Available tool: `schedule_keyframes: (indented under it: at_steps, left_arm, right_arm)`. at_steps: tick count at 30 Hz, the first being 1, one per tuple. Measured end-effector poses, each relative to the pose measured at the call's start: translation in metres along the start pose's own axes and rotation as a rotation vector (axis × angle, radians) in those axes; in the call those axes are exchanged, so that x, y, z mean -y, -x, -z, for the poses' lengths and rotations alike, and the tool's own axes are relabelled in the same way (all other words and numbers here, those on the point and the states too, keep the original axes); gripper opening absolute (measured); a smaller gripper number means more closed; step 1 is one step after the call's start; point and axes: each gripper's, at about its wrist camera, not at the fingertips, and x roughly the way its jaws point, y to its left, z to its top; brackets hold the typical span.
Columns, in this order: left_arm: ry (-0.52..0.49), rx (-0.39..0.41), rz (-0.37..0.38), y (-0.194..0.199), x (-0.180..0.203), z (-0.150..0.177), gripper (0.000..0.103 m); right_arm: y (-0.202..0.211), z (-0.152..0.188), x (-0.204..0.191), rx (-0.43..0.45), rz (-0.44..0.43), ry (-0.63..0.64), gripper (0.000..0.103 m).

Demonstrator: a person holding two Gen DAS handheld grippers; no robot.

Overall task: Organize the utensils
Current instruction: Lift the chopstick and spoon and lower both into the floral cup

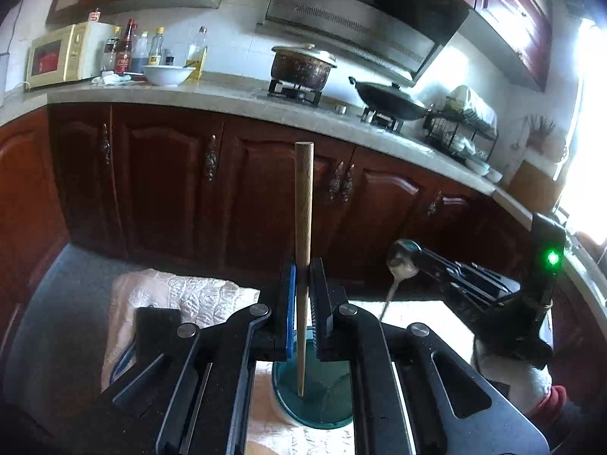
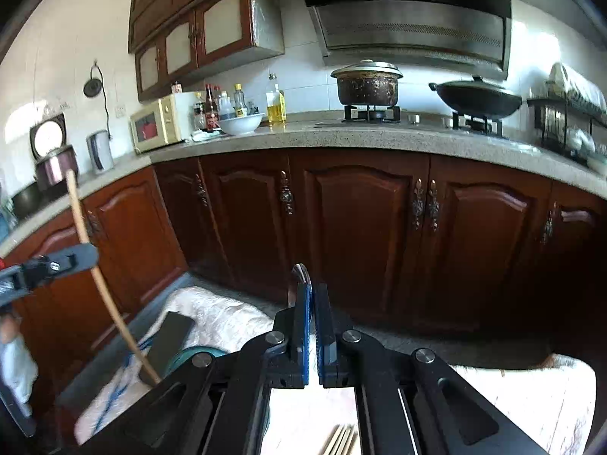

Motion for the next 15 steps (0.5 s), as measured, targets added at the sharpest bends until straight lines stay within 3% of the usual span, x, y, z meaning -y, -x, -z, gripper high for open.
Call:
schedule_keyframes:
  at_steps: [6,15]
  left_arm:
    - [-0.023,-0.041,-0.052,-0.024,0.004,0.027,0.005]
    - [-0.047,-0.137,-0.073,-0.056,0.015,0.066,0.006]
  right_arm:
    - [-0.030,0.023,-0.025,-0.013,0.051,0.120,0.002]
    - [-0.037,0.058,-0.025,-0.118,-0.061,0.110,0.002]
